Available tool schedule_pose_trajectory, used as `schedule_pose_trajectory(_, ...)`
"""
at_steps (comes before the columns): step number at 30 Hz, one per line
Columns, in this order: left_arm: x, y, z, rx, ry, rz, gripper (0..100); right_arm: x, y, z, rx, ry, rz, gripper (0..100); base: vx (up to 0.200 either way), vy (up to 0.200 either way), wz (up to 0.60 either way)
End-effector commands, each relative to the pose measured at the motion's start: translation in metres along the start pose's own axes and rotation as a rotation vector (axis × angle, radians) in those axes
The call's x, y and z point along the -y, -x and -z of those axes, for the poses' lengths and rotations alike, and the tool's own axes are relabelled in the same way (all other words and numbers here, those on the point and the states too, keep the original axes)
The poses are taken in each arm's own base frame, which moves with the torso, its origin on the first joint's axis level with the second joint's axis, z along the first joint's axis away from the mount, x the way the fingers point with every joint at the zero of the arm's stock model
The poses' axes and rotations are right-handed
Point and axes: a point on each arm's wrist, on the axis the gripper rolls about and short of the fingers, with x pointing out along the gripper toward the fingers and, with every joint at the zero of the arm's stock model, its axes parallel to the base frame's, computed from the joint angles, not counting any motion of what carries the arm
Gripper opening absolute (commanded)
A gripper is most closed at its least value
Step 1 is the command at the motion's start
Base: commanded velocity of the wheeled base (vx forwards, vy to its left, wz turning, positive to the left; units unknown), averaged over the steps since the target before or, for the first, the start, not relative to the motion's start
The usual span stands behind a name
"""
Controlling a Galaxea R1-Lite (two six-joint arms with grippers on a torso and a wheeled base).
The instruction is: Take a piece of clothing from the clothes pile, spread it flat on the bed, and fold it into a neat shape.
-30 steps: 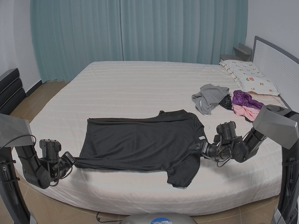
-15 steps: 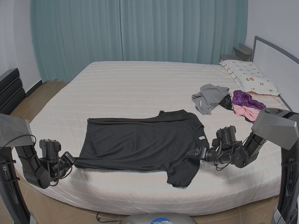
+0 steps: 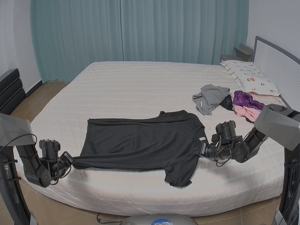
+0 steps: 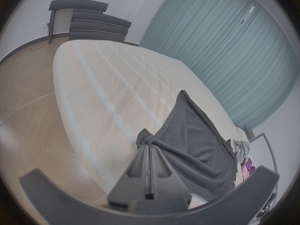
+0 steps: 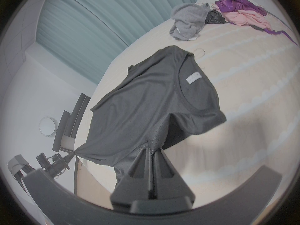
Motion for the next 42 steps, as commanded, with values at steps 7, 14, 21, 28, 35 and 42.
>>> schedule_pose_trajectory(7,-0.008,-0.021,0.000,0.029,0.015,-0.037,0,-0.022,-0.004,-0.028,0.037,-0.048,-0.034,0,0.000,0.000,0.00)
schedule_pose_trajectory(14,-0.014,-0.030,0.005,0.064,0.014,-0.016,0,-0.025,-0.042,-0.019,-0.014,-0.044,-0.001,100,0.000,0.000,0.00)
schedule_pose_trajectory(21,-0.014,-0.028,0.005,0.061,0.014,-0.017,0,-0.023,-0.044,-0.017,-0.005,-0.034,0.017,100,0.000,0.000,0.00)
schedule_pose_trajectory(28,-0.015,-0.026,0.006,0.058,0.014,-0.020,0,-0.022,-0.016,-0.020,0.005,-0.016,0.024,100,0.000,0.000,0.00)
schedule_pose_trajectory(35,-0.013,-0.020,0.004,0.063,0.016,-0.012,0,-0.003,-0.003,0.024,-0.093,0.014,0.064,100,0.000,0.000,0.00)
schedule_pose_trajectory(42,-0.012,-0.017,0.004,0.063,0.014,-0.010,0,-0.002,-0.004,0.043,-0.122,0.017,0.061,100,0.000,0.000,0.00)
